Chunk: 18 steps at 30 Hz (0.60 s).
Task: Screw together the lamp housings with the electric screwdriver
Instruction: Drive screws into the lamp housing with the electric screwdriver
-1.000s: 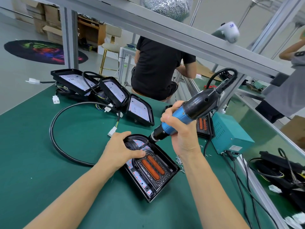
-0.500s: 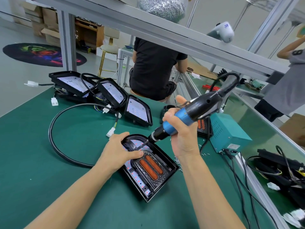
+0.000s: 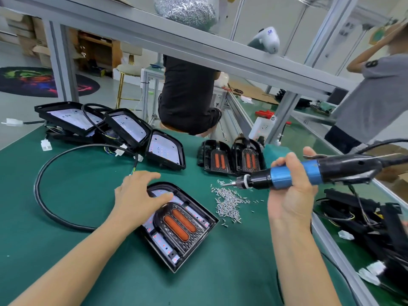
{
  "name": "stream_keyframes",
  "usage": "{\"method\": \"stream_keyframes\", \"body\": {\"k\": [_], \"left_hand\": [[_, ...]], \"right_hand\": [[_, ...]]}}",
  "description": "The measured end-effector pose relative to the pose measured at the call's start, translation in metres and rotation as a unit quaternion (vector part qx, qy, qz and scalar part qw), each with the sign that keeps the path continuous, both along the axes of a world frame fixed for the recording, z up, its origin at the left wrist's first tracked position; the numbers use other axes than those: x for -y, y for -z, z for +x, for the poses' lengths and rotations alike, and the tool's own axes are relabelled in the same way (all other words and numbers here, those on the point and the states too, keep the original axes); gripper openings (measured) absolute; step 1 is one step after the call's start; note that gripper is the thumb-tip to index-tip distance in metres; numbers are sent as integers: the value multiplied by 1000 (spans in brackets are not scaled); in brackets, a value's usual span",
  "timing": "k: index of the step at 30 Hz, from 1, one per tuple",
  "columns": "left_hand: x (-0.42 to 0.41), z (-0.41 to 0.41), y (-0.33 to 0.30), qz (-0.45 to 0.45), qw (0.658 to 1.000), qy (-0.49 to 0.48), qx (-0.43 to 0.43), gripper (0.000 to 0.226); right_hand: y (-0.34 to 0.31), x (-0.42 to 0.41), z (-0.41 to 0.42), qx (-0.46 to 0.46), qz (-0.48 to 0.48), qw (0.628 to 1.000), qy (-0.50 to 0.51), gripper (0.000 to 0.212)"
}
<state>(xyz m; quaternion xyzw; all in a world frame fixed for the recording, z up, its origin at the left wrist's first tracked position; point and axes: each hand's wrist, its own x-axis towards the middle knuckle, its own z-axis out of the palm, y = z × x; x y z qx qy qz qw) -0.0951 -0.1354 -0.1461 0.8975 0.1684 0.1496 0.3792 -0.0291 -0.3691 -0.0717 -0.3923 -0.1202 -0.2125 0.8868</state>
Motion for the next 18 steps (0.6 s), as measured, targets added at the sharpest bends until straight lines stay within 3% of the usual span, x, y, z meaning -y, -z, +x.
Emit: {"method": "stream_keyframes", "body": {"k": [2,5,12,18], "left_hand": [[11,13,-9,17,998,47,41,34],[36,39,-21,39,989,137,32,15],[79,105,-21,173,945,257,-103,16],[87,125,-8,227,914,288,-172,25]], "right_hand": [[2,9,-2,-12,-4,1000,21,31],[7,19,-5,-35,-9,998,42,30],[14,31,-8,-57,-3,997,55,29],[14,40,-8,-64,-4,996,58,30]]}}
